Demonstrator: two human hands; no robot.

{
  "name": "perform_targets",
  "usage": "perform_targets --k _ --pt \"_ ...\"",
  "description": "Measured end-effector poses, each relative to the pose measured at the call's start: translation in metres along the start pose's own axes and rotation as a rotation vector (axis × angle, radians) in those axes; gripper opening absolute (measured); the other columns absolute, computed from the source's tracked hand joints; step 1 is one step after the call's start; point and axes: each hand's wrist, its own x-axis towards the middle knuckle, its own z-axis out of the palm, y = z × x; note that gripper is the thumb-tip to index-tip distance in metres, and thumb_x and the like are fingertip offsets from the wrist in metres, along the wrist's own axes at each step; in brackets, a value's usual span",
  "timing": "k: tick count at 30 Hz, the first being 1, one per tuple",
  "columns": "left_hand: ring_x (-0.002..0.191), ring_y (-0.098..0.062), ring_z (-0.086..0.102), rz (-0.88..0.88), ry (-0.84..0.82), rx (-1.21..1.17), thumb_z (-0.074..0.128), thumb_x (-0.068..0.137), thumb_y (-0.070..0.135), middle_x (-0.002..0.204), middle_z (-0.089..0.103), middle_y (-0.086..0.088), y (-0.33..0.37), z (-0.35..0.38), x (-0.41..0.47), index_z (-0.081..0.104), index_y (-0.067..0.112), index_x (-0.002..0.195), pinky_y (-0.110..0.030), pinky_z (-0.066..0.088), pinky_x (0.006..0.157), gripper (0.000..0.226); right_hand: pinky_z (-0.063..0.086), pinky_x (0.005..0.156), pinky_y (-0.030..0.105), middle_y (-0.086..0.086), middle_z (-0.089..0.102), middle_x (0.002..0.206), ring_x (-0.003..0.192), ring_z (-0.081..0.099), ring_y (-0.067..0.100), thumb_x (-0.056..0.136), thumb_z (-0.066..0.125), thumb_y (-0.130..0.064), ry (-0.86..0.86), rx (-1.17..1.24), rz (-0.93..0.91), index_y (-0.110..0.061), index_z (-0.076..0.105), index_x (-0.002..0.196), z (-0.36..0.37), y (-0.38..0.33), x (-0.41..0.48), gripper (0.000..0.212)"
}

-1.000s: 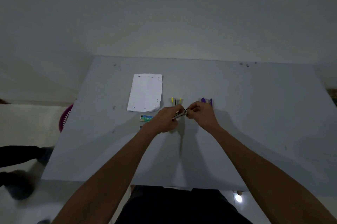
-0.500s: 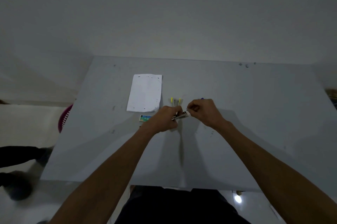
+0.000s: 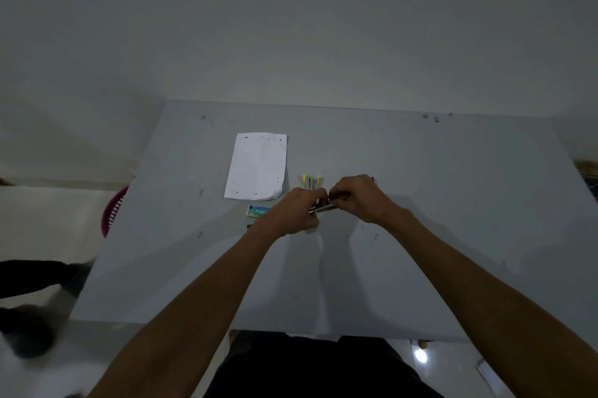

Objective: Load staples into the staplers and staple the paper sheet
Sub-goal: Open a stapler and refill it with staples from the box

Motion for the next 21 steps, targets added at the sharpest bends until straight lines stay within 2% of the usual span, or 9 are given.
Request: perform_targets --k 4,7,10,12,15,18,21 --pt "0.073 -0.021 0.054 0.015 0.013 0.001 0.063 0.074 0.007 0.088 0.066 -0.014 0.002 0.000 0.000 0.057 0.011 0.103 -0.027 0.041 0.063 0.030 0.050 0.073 0.032 0.011 0.072 0.087 0.079 0.065 0.023 0.080 0.072 -0.010 -0.011 0.006 -0.004 -0.009 0.076 0.094 -0.003 -0.001 0.000 0.015" --pt "0.072 -0.020 0.052 0.015 0.026 -0.014 0.063 0.075 0.007 0.086 0.065 -0.013 0.002 0.000 0.000 0.059 0.013 0.105 -0.026 0.040 0.062 0.031 0.049 0.072 0.028 0.010 0.072 0.086 0.077 0.064 0.020 0.079 0.072 -0.007 0.006 0.037 0.018 -0.007 0.077 0.093 -0.003 -0.001 -0.001 0.014" --pt "0.072 -0.024 0.057 0.015 0.034 -0.029 0.065 0.074 0.008 0.087 0.066 -0.013 -0.001 -0.001 -0.001 0.058 0.015 0.103 -0.030 0.049 0.064 0.030 0.041 0.069 0.007 0.005 0.073 0.086 0.073 0.061 0.010 0.078 0.071 -0.003 0.079 0.102 0.059 -0.005 0.076 0.094 0.001 -0.001 -0.004 0.017" --pt "0.070 -0.024 0.056 0.015 0.038 -0.037 0.065 0.074 0.009 0.086 0.065 -0.011 -0.002 -0.002 -0.001 0.058 0.016 0.102 -0.033 0.051 0.066 0.030 0.040 0.067 0.000 0.005 0.074 0.084 0.069 0.060 0.008 0.078 0.071 0.000 0.106 0.113 0.059 -0.005 0.076 0.091 0.002 0.000 -0.004 0.015" --pt "0.069 -0.024 0.056 0.017 0.046 -0.045 0.064 0.073 0.008 0.083 0.064 -0.011 -0.002 -0.004 0.000 0.058 0.015 0.100 -0.034 0.051 0.064 0.029 0.042 0.066 0.004 0.010 0.073 0.087 0.070 0.063 0.014 0.078 0.070 0.001 0.081 0.087 0.023 -0.005 0.075 0.090 0.005 0.003 -0.004 0.014" --pt "0.070 -0.023 0.056 0.017 0.045 -0.042 0.065 0.073 0.008 0.085 0.065 -0.012 -0.002 -0.004 -0.001 0.058 0.014 0.101 -0.032 0.050 0.065 0.030 0.046 0.070 0.019 0.011 0.072 0.092 0.078 0.066 0.021 0.080 0.065 0.002 0.041 0.034 -0.016 -0.005 0.075 0.092 0.005 0.006 -0.004 0.017" --pt "0.064 -0.021 0.051 0.025 0.085 -0.067 0.064 0.073 0.007 0.076 0.061 -0.008 0.000 -0.003 -0.002 0.058 0.013 0.099 -0.026 0.042 0.061 0.028 0.048 0.074 0.013 0.008 0.073 0.091 0.081 0.066 0.015 0.083 0.060 0.003 0.139 0.197 0.099 -0.005 0.073 0.091 0.009 0.001 -0.007 0.018"
